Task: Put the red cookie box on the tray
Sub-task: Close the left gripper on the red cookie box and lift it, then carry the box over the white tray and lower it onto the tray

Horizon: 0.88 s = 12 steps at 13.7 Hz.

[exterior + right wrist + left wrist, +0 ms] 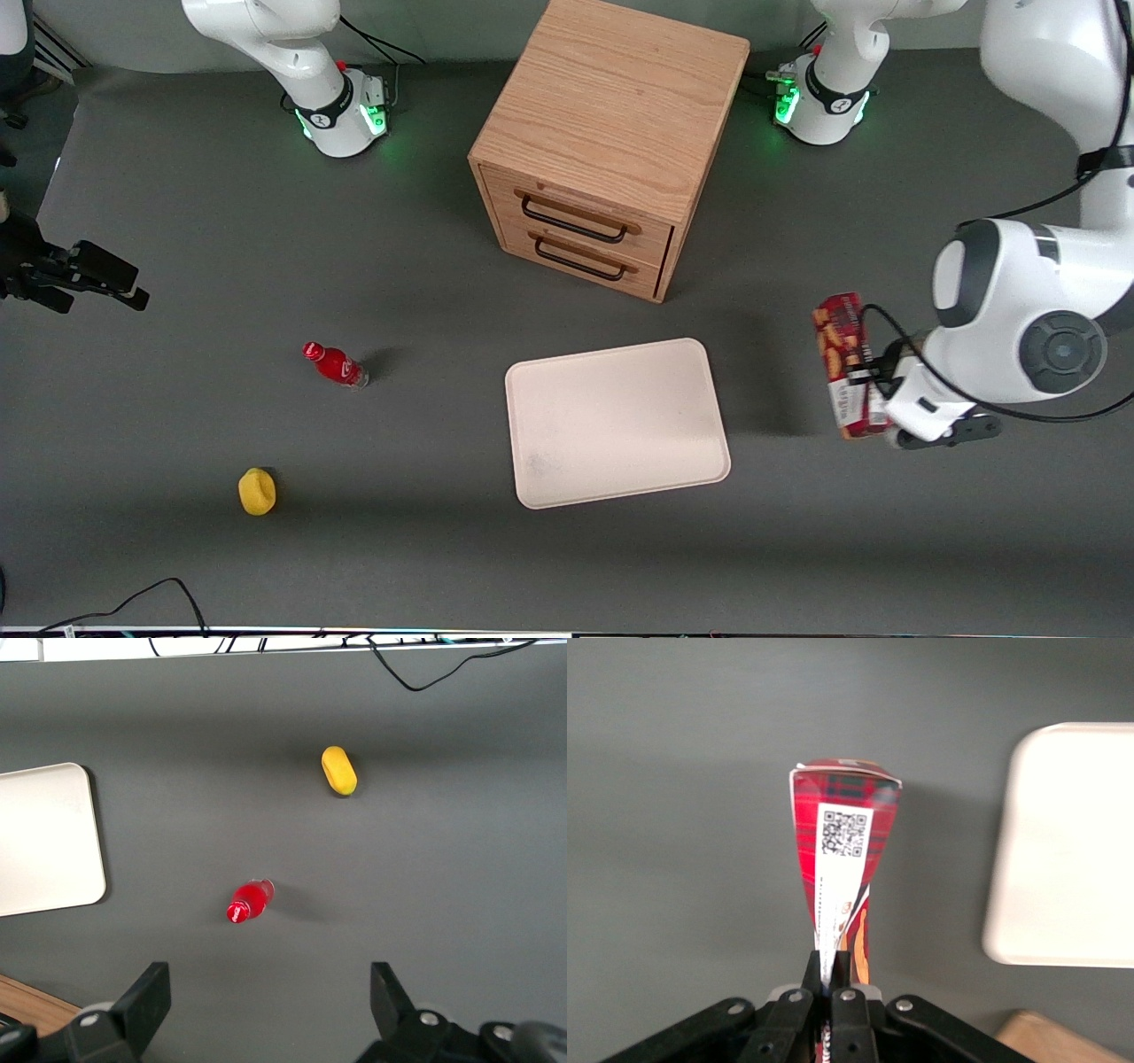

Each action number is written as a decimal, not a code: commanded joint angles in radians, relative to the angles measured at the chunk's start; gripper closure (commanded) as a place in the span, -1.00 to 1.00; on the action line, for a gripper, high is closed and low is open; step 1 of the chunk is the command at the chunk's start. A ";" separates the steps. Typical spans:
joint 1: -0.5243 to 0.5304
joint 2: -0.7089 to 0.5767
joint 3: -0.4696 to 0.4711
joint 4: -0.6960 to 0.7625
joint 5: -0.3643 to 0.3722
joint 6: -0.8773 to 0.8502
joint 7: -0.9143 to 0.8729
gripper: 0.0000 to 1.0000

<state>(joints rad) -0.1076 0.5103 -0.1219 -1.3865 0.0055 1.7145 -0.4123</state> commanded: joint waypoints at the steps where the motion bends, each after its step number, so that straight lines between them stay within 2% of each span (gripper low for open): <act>1: -0.105 0.135 0.015 0.184 -0.028 -0.030 -0.161 1.00; 5: -0.204 0.207 0.016 0.188 -0.025 0.106 -0.269 1.00; 10: -0.247 0.281 0.018 0.188 -0.009 0.192 -0.287 1.00; 12: -0.253 0.304 0.018 0.181 0.039 0.253 -0.289 1.00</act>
<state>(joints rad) -0.3342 0.7812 -0.1218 -1.2437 0.0050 1.9401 -0.6835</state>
